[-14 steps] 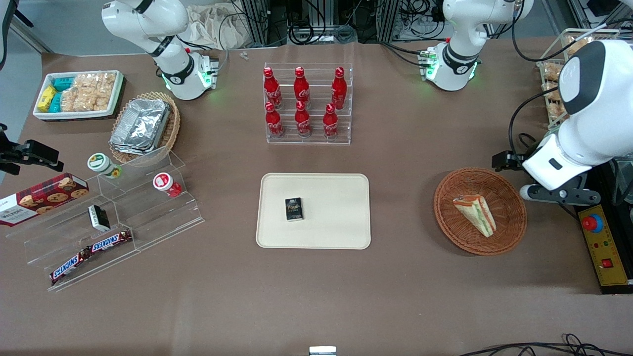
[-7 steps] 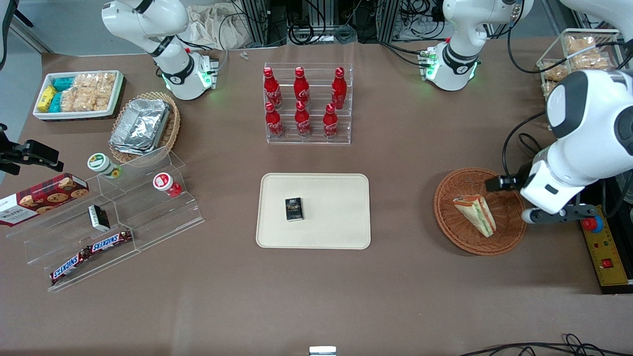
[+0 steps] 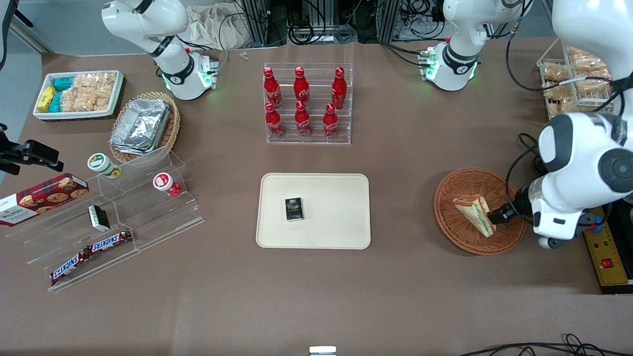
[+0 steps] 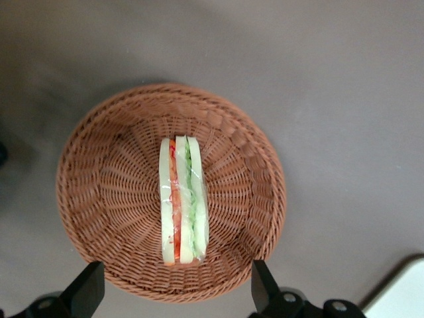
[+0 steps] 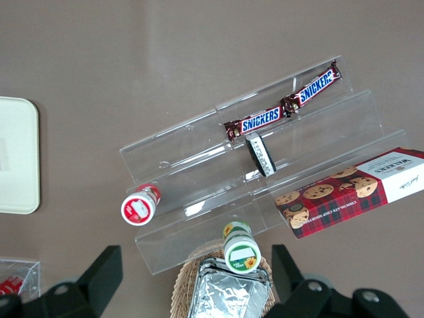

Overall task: Place sandwich from basket to tray
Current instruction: 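Close the left gripper on the sandwich and lift it from the basket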

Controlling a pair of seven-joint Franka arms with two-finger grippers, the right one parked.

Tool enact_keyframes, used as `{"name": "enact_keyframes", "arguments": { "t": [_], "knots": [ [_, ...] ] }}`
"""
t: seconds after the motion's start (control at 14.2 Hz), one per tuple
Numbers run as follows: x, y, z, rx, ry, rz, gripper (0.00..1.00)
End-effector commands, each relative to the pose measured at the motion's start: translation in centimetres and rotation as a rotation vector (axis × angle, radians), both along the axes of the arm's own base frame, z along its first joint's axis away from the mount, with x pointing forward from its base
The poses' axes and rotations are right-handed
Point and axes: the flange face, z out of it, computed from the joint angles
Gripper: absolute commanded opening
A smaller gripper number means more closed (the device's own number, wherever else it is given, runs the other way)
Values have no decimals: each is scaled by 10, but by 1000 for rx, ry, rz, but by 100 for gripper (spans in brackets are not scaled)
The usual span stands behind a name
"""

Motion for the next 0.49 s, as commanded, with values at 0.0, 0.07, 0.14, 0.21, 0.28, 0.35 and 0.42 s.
{"name": "enact_keyframes", "arguments": {
  "t": [0.0, 0.07, 0.14, 0.21, 0.28, 0.35, 0.42],
  "knots": [
    [1, -3, -35, 2, -25, 64, 100],
    [0, -2, -45, -1, -45, 67, 100],
    [0, -3, -59, -3, -50, 72, 100],
    [0, -2, -68, -4, -54, 84, 100],
    [-2, -2, -75, -4, -56, 93, 100],
    [-5, -3, -82, -6, -65, 100, 100],
    [-7, -3, -91, -5, -67, 116, 100]
  ]
}}
